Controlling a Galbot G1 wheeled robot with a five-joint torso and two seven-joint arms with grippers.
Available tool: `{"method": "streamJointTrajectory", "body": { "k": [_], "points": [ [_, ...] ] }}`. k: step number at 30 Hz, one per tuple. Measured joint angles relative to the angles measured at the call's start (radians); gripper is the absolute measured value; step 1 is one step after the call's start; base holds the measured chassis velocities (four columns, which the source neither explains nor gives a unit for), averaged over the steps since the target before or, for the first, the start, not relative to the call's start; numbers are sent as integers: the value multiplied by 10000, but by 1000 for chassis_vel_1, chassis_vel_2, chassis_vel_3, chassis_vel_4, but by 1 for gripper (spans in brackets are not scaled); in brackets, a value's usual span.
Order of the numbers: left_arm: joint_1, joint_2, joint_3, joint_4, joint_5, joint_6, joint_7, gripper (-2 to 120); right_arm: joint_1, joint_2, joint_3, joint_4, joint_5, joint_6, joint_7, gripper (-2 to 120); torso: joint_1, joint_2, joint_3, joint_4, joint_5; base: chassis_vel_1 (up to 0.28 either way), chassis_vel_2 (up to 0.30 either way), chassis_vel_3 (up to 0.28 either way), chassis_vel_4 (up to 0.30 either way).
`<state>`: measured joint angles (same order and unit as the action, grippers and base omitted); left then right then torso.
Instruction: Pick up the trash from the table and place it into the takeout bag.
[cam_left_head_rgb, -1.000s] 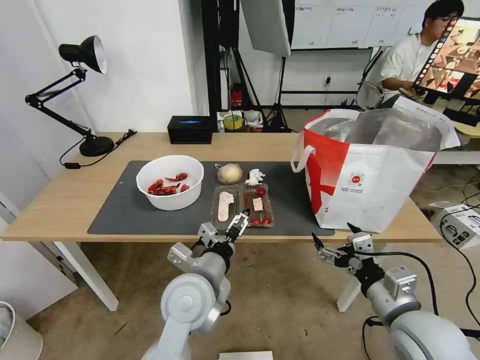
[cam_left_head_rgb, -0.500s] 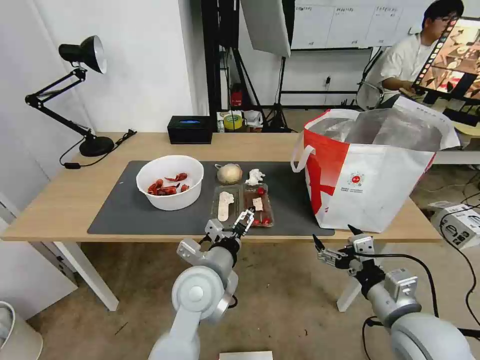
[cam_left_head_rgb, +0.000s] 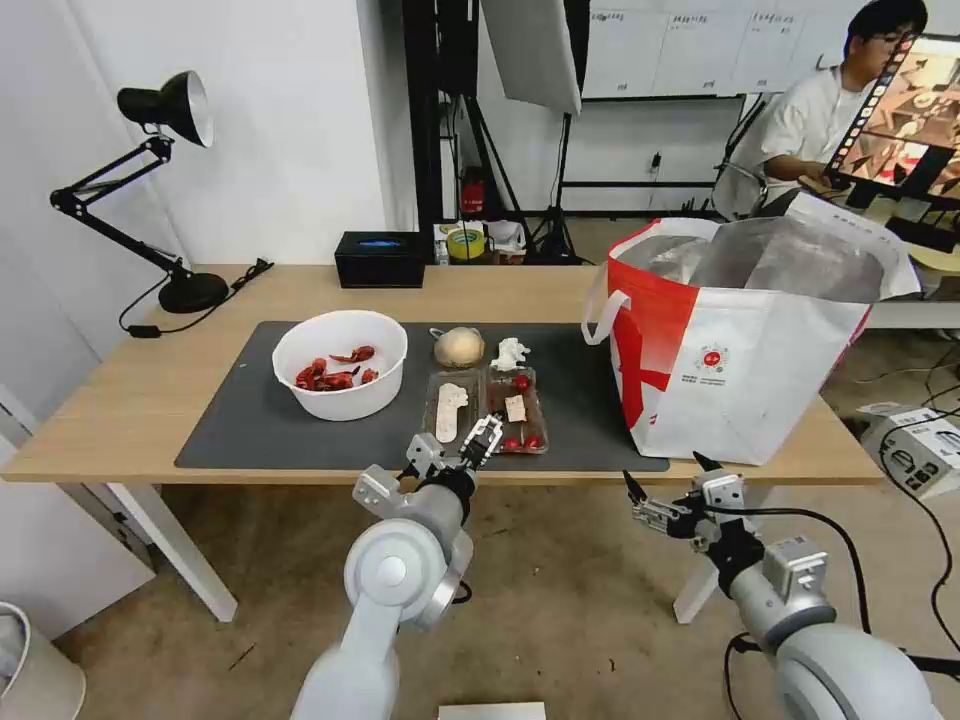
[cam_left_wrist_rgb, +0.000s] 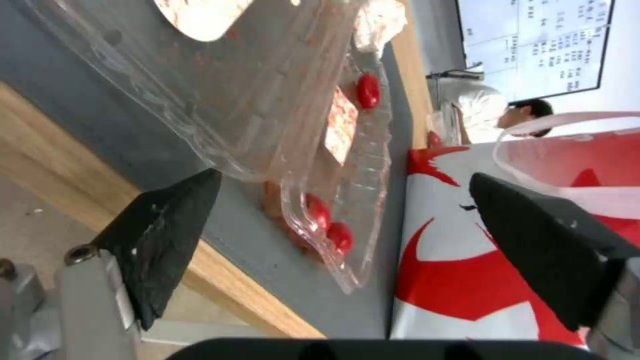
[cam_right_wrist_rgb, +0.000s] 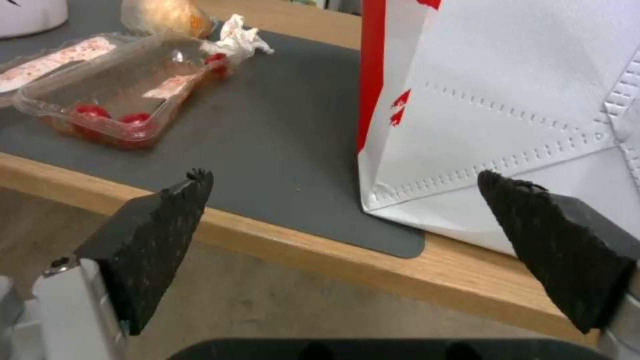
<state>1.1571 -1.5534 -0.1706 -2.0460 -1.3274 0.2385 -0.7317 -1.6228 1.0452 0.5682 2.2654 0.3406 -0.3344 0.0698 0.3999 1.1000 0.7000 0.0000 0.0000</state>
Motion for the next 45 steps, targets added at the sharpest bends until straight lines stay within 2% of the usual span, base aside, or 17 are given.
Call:
{"method": "streamJointTrajectory", "body": {
  "k": [34, 45],
  "points": [
    [-104, -94, -383, 128, -240, -155, -284, 100, 7, 234, -226, -154, -160, 24, 6, 100, 1, 1, 0, 1, 0, 0, 0, 0, 0],
    [-198, -186, -385, 81, -305, -420, 103, 100, -18, 304, -232, -216, -246, 31, -9, 100, 2, 1, 0, 1, 0, 0, 0, 0, 0]
  ]
}}
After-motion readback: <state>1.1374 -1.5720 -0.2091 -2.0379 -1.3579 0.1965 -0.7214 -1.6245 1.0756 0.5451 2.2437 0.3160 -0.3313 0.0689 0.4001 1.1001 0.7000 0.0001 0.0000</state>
